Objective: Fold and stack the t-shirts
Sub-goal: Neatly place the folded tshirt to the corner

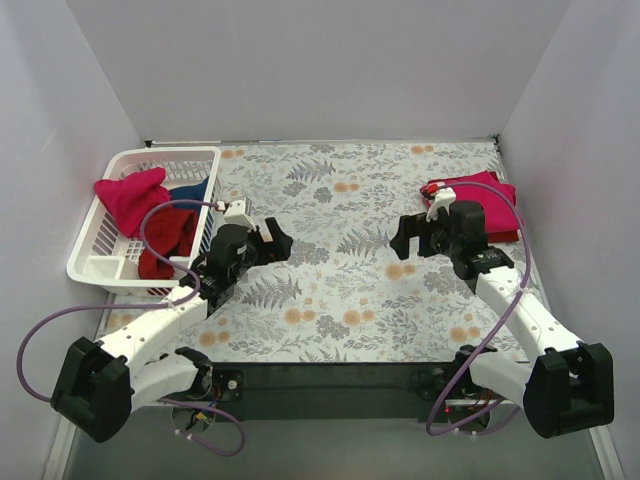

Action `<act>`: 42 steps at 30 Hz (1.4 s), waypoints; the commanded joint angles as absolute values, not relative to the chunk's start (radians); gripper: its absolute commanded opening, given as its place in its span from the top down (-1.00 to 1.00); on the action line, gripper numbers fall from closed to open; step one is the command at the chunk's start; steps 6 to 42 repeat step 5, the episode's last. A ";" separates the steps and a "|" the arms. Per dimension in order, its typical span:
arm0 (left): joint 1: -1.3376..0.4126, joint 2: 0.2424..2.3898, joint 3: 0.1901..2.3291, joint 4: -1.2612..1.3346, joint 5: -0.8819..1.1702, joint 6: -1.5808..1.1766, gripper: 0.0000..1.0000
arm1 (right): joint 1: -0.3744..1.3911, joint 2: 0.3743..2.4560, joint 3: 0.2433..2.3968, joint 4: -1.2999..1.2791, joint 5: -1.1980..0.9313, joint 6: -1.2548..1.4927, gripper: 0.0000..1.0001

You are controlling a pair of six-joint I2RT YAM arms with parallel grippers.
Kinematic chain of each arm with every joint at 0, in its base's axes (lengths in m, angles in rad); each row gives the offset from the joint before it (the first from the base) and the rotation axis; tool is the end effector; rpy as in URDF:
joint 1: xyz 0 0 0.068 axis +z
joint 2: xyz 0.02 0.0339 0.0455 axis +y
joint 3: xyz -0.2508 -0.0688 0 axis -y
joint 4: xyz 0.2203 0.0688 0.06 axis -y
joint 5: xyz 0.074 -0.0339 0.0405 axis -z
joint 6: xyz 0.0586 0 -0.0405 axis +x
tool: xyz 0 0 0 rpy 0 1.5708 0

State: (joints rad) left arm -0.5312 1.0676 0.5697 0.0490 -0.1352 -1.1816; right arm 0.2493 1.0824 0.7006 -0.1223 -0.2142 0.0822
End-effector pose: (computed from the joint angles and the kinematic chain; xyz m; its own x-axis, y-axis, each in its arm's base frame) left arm 0.2111 -0.1149 0.2234 -0.5095 -0.7639 -0.3960 -0.1955 0.5509 -0.8114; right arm 0.2334 0.0723 0.2452 -0.5011 -0.0448 -0.8642 -0.3816 0.9078 0.1742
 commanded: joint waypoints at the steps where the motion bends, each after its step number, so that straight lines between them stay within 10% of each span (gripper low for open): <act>1: -0.525 1.049 0.589 0.038 -0.152 -1.157 -0.75 | 0.253 1.068 0.695 -0.072 -0.198 0.078 -0.97; 42: -0.525 1.054 0.591 0.038 -0.164 -1.160 -0.75 | 0.252 1.068 0.695 -0.072 -0.181 0.075 -0.97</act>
